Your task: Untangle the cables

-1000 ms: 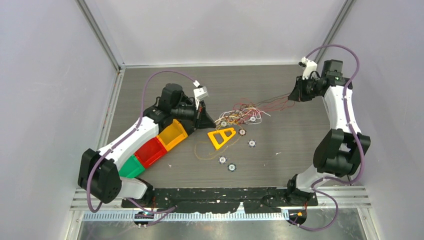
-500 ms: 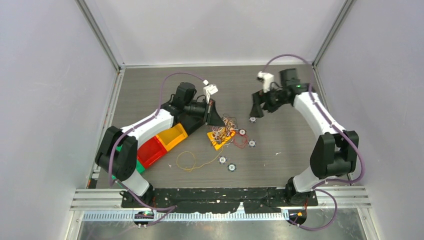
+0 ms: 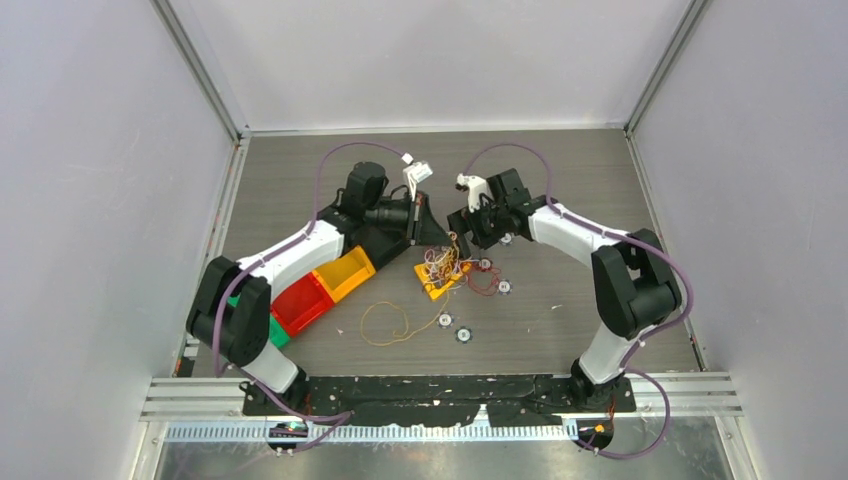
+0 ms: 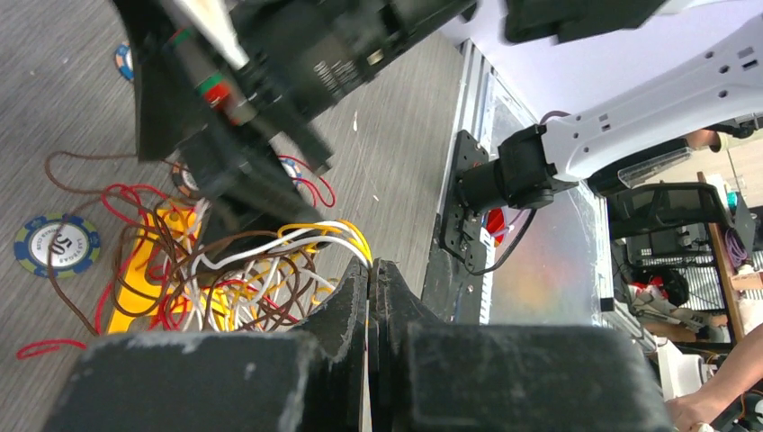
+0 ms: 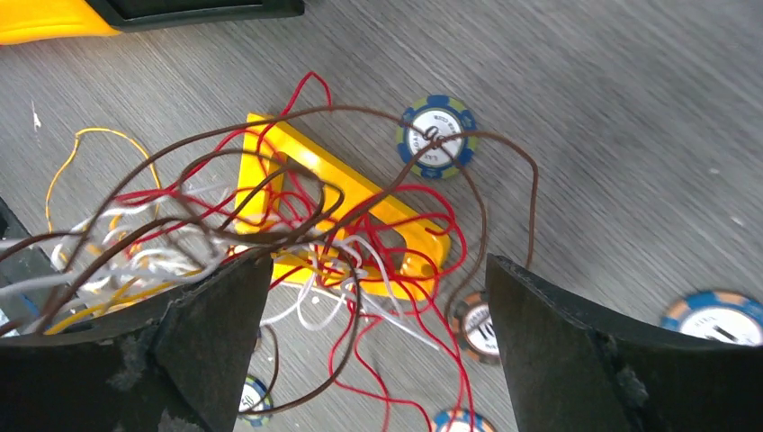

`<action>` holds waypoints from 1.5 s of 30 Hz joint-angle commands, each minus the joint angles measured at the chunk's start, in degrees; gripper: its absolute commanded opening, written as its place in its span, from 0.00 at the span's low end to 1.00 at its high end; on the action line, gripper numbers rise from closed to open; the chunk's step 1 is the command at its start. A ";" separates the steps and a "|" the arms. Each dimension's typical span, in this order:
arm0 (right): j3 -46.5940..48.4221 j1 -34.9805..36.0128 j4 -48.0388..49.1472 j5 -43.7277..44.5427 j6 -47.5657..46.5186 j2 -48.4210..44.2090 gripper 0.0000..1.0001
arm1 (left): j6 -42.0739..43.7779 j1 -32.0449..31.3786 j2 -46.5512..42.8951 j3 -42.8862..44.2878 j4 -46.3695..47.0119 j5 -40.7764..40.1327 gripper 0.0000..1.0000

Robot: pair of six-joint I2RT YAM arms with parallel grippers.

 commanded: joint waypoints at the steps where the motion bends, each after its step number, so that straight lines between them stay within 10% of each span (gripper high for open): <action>1: -1.57 0.64 11.23 -4.24 5.00 2.30 0.92 | -1.77 -0.08 -4.73 0.09 6.73 2.82 0.00; 15: -0.61 -3.46 1.03 8.33 2.28 -0.26 0.06 | -0.45 1.21 -20.98 6.61 -0.85 7.78 0.00; 32: 7.79 -30.06 -6.38 13.73 -11.78 3.11 0.05 | -19.95 11.08 -33.86 15.21 9.60 12.67 0.00; 45: 14.87 -36.30 -4.90 19.26 -16.40 13.21 0.05 | -25.36 15.70 -32.94 27.89 14.04 11.14 0.00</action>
